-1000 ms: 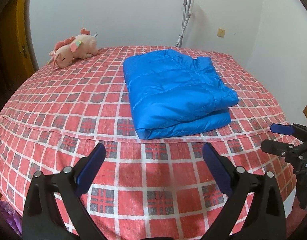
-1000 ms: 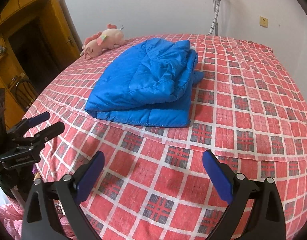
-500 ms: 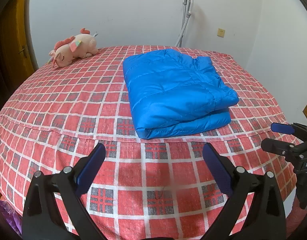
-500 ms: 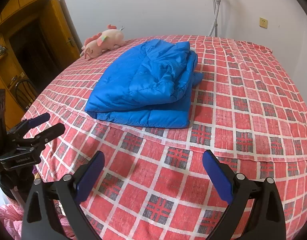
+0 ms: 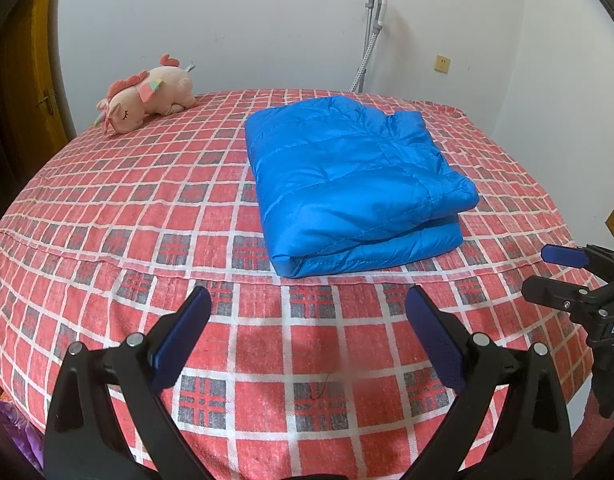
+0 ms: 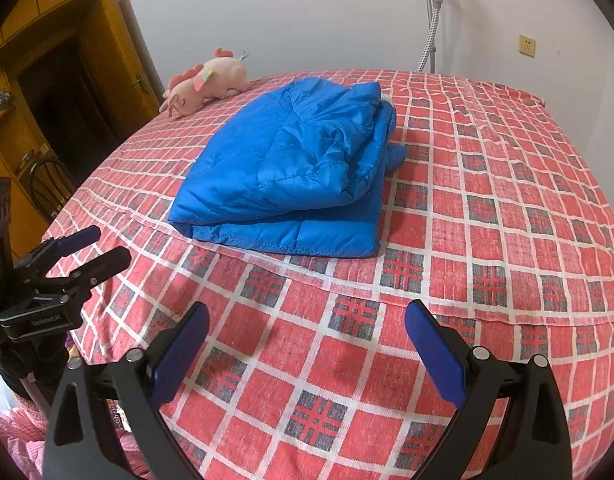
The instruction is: Fold large clothes
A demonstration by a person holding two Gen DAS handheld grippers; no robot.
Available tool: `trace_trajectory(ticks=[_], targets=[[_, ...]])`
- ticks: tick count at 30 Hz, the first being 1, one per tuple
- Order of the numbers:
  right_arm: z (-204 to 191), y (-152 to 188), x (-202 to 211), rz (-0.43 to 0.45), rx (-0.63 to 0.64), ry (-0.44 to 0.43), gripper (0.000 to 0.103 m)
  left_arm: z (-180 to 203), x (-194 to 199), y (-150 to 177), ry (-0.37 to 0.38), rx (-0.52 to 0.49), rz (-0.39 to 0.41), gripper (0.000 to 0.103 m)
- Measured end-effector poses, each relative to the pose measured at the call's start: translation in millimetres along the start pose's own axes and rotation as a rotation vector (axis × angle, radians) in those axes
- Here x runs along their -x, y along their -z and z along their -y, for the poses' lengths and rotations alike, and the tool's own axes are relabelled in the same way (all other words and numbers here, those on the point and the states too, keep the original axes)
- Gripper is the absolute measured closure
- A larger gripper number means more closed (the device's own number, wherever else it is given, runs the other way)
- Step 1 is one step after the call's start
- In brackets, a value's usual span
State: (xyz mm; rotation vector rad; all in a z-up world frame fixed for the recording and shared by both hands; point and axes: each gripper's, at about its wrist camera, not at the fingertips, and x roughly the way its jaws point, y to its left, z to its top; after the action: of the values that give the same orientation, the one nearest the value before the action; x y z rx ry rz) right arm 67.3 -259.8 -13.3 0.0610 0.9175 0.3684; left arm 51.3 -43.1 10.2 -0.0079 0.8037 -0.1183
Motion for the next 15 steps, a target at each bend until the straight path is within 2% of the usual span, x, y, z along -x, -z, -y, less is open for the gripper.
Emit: trace_trajectory(ticks=[15], targets=[[0.0, -0.4, -0.6, -0.001, 0.001, -0.001, 0.005, -1.1, -2.5, -0.2, 0.001, 0.002, -0.001, 0.006]])
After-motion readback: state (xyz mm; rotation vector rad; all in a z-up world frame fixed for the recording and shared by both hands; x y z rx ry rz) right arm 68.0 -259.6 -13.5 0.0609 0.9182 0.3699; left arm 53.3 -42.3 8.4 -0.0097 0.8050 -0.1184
